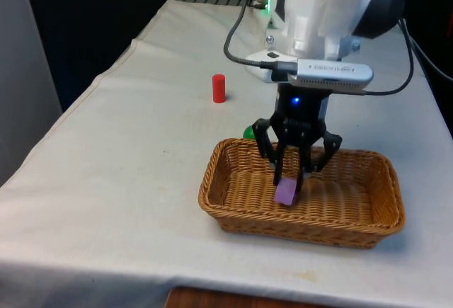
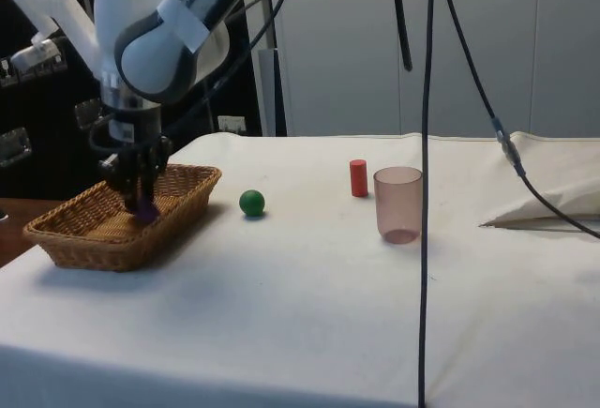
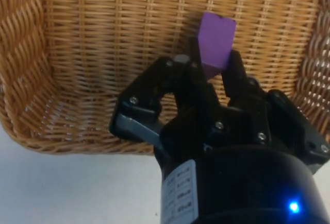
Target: Pick up the triangular block and place it into the basket.
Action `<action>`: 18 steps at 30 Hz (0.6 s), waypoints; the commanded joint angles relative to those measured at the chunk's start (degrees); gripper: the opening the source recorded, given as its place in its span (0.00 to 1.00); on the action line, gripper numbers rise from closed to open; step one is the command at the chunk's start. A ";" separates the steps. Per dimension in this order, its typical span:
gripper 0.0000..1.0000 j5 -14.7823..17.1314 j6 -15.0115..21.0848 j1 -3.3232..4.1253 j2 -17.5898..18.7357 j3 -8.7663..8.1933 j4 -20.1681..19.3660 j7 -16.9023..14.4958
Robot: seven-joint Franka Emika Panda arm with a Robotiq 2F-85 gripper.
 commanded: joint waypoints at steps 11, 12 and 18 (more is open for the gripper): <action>0.81 2.81 0.69 -0.57 0.63 0.92 0.17 -2.01; 0.90 2.92 0.69 -0.57 0.63 0.92 0.17 -2.06; 1.00 2.46 0.34 0.00 0.52 0.11 0.00 -1.43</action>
